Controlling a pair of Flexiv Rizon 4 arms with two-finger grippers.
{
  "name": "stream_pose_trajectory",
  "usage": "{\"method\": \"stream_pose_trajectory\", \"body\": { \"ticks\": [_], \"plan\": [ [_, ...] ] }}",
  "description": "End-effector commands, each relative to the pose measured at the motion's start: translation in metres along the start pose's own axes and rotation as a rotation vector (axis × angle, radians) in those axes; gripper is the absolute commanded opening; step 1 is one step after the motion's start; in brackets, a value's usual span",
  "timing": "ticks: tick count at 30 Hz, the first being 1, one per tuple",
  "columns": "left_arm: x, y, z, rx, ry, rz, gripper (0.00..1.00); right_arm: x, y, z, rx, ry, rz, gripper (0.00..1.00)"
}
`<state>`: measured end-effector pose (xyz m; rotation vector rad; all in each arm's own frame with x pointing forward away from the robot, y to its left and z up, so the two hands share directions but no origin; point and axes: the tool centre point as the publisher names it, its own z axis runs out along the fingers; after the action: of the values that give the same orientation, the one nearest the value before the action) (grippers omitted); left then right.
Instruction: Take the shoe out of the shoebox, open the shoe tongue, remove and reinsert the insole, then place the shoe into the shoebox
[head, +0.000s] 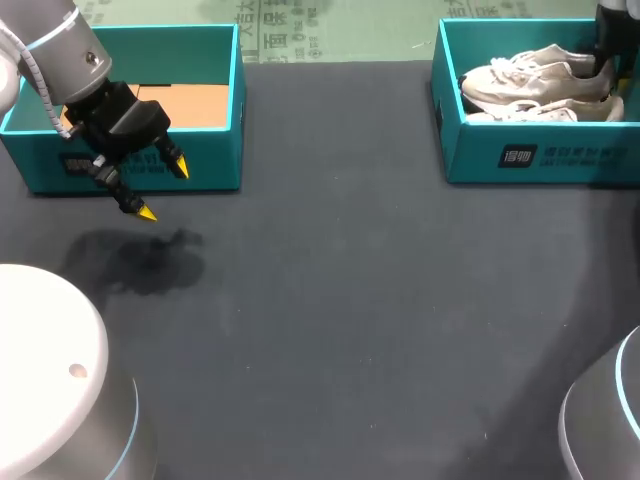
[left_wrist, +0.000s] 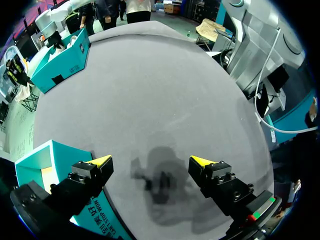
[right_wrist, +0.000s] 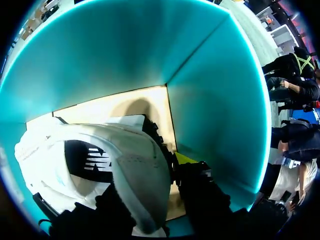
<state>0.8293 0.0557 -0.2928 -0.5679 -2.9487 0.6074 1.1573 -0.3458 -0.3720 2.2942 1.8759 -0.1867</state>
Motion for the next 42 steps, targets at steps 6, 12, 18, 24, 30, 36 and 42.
{"method": "stream_pose_trajectory", "body": {
  "ticks": [6, 12, 18, 24, 30, 36, 42],
  "plan": [
    [0.001, 0.000, 0.000, -0.003, -0.002, 0.000, 1.00, 0.004, 0.003, -0.001, 0.010, 0.013, -0.008, 0.53],
    [0.001, 0.000, 0.000, -0.003, -0.002, 0.000, 1.00, 0.005, -0.003, -0.021, -0.011, 0.029, -0.008, 0.57],
    [0.001, 0.000, 0.000, -0.003, -0.002, 0.000, 1.00, 0.006, -0.010, -0.048, -0.075, 0.000, -0.003, 0.63],
    [0.001, 0.000, 0.000, -0.003, -0.002, 0.000, 1.00, 0.002, -0.016, -0.067, -0.098, -0.014, 0.009, 1.00],
    [0.001, 0.000, 0.000, -0.003, -0.002, 0.000, 1.00, 0.005, -0.030, -0.095, -0.121, -0.007, 0.016, 1.00],
    [0.001, 0.000, 0.000, -0.003, -0.002, 0.000, 1.00, 0.011, -0.047, -0.126, -0.128, 0.028, 0.004, 1.00],
    [0.001, 0.000, 0.000, -0.003, -0.002, 0.000, 1.00, 0.019, -0.070, -0.151, -0.123, 0.046, 0.000, 1.00]
  ]
}}
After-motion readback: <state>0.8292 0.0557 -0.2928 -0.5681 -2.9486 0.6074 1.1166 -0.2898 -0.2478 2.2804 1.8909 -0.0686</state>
